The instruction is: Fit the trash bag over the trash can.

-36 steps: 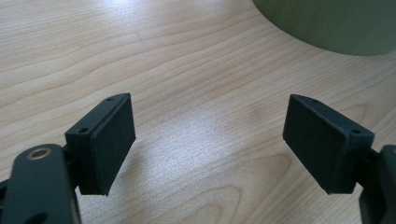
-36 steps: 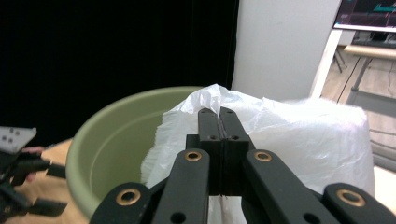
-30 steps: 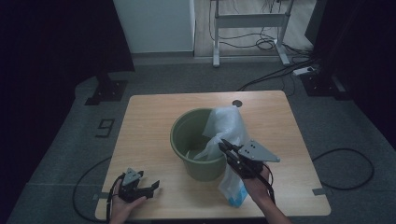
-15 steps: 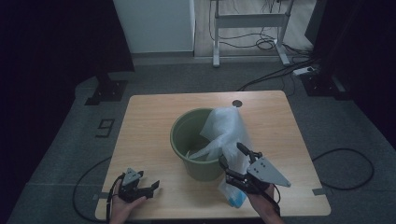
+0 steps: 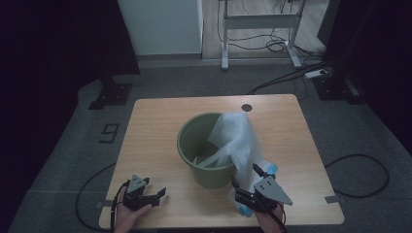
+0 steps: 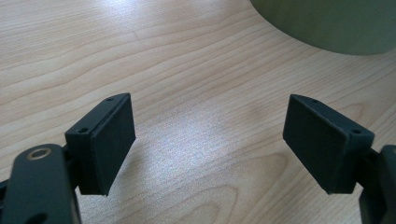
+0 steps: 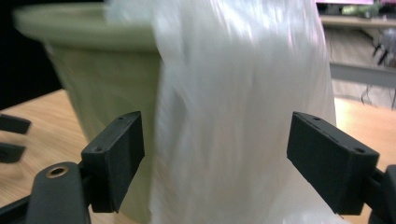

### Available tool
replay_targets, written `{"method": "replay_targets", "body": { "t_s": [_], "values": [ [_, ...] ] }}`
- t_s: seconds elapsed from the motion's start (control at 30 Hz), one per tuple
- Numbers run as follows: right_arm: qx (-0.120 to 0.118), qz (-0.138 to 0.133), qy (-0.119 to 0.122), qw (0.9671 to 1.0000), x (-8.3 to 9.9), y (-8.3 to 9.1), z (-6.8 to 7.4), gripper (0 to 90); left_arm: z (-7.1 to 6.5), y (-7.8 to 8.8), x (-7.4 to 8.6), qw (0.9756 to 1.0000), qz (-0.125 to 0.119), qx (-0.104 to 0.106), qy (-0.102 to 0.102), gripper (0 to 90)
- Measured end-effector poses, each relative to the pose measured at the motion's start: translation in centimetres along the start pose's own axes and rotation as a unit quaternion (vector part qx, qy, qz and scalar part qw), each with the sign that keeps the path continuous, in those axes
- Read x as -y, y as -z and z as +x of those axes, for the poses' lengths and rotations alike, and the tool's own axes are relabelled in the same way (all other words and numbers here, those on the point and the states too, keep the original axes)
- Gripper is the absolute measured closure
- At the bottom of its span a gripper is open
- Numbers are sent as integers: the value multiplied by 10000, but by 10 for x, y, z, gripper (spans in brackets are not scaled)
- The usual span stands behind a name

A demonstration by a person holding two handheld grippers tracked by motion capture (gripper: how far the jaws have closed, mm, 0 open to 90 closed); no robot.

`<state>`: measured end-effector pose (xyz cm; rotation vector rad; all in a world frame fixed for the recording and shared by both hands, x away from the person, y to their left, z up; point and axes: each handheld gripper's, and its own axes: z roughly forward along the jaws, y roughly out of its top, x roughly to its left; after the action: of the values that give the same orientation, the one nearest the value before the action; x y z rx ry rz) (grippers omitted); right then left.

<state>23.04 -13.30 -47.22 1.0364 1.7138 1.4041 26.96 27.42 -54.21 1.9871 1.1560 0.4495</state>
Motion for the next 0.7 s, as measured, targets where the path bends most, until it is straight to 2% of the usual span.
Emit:
{"method": "replay_targets", "body": {
  "t_s": [0.13,0.23,0.27,0.4,0.5,0.63,0.7],
  "values": [
    [118,286,-130,9994,15,-7,-4,204,0,1,0,10000,-23,55,56,169],
    [206,462,-219,9985,24,-9,-8,258,1,1,0,9999,-33,73,89,171],
    [217,504,-231,9982,27,-10,-9,294,1,1,0,9999,-36,73,93,170],
    [212,748,-234,9967,34,-11,-17,537,0,1,0,9999,-46,68,89,170],
    [299,831,-250,9958,35,-10,-24,686,1,2,-1,9999,-70,54,93,171],
    [610,744,-189,9952,29,-5,-39,794,0,6,-4,9997,-192,60,164,175],
    [746,677,-221,9947,25,-2,-50,814,-1,11,-8,9989,-265,220,318,189]
  ]
}}
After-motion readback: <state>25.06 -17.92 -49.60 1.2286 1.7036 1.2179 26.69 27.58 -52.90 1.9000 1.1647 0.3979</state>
